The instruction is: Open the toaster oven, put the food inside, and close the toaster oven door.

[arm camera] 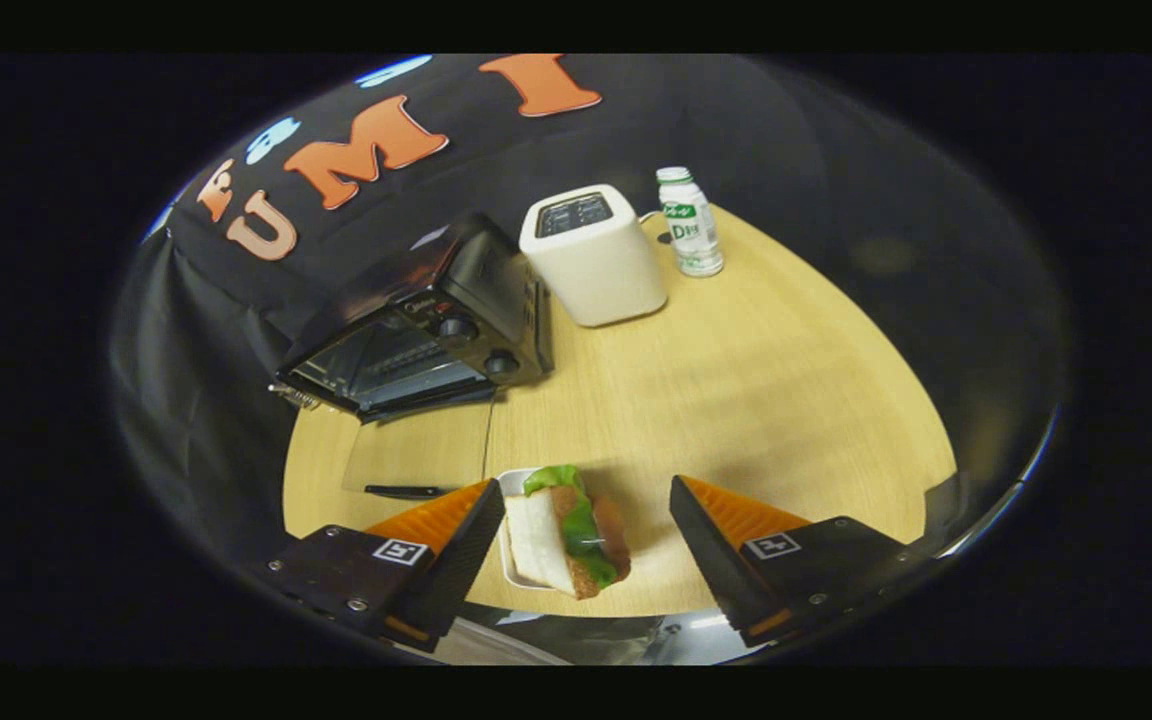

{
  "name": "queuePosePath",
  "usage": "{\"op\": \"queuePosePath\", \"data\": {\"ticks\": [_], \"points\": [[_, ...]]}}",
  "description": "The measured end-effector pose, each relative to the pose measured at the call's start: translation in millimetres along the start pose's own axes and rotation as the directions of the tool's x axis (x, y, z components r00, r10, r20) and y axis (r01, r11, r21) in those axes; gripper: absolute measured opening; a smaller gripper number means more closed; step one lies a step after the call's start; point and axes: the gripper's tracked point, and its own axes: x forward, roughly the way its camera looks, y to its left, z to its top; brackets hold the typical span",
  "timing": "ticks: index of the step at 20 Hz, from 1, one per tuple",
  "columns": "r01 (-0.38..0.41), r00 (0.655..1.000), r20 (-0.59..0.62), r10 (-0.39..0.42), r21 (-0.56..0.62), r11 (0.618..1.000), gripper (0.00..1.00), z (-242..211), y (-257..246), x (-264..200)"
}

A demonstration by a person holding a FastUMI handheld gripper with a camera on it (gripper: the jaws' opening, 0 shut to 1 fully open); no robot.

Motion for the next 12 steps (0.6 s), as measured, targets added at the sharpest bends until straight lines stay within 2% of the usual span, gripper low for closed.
{"op": "queuePosePath", "data": {"ticks": [4,6,8,10,12], "points": [[-0.02,0.987,-0.161,0.011,-0.054,0.998,0.99,-37.8,-4.7,17.9],[-0.045,0.979,-0.202,0.036,-0.042,0.998,0.98,-46.0,-0.9,24.5],[-0.036,0.975,-0.221,0.027,-0.035,0.999,0.93,-48.8,-2.8,32.0],[-0.031,0.972,-0.234,0.026,-0.018,0.999,0.75,-46.2,-5.0,32.1],[-0.057,0.969,-0.238,0.062,0.031,0.998,0.6,-42.6,0.9,27.7]]}}
